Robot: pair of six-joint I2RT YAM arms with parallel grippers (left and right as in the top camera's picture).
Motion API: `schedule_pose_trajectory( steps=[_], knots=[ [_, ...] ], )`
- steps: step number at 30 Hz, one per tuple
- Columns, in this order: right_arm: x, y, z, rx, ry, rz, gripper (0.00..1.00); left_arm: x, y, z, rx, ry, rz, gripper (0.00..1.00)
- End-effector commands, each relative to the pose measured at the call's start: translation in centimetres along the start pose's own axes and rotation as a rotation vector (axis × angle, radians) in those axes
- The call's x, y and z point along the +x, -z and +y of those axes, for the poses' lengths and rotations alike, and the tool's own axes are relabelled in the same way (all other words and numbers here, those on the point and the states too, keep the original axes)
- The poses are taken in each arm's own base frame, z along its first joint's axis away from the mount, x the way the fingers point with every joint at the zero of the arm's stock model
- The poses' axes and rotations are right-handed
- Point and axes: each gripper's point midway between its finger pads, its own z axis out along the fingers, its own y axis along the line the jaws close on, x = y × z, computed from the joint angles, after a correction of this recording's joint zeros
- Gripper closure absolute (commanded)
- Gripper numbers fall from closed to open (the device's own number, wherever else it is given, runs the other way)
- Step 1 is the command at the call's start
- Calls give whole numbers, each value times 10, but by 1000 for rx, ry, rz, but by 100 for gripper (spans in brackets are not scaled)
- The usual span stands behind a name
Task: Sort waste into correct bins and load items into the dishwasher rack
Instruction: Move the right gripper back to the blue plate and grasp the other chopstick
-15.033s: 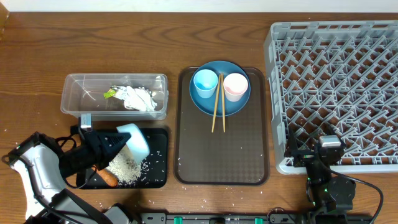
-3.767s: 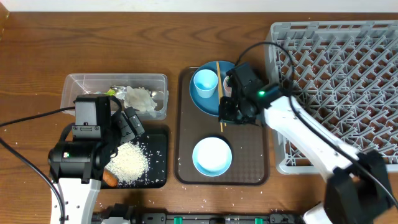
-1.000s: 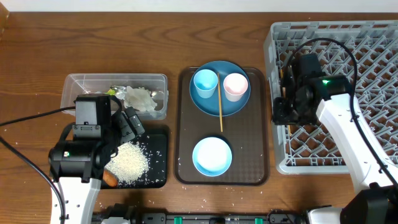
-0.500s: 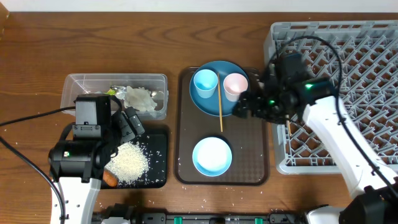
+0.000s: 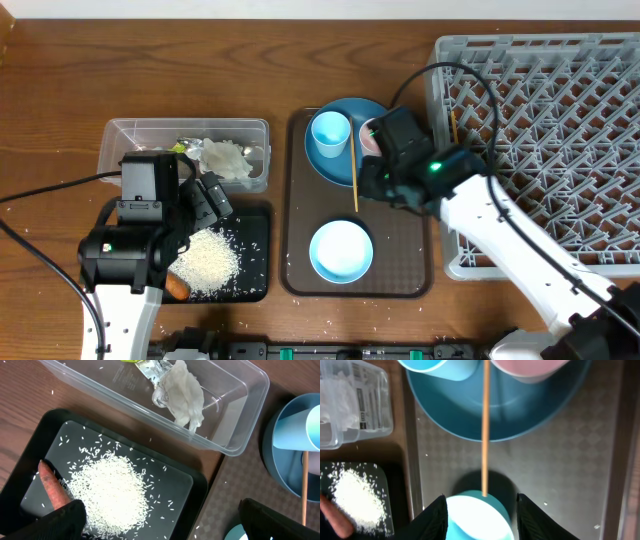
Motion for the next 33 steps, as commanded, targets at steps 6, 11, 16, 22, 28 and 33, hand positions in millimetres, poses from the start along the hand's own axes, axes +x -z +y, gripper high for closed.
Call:
schedule_pose_trajectory(
  steps=[6, 11, 16, 22, 28, 33],
  knots=[
    [10, -43, -10, 149, 13, 0, 61, -3, 3, -1, 7, -4, -5, 0],
    [20, -70, -18, 197, 16, 61, 74, -3, 3, -1, 7, -4, -5, 0],
    [27, -83, -20, 205, 15, 99, 76, -3, 3, -1, 7, -4, -5, 0],
    [27, -83, -19, 200, 15, 99, 82, -3, 3, -1, 7, -4, -5, 0],
    [27, -83, -20, 200, 15, 100, 91, -3, 3, -1, 7, -4, -5, 0],
    [26, -80, -19, 196, 24, 97, 99, -3, 3, -1, 7, -4, -5, 0]
  ],
)
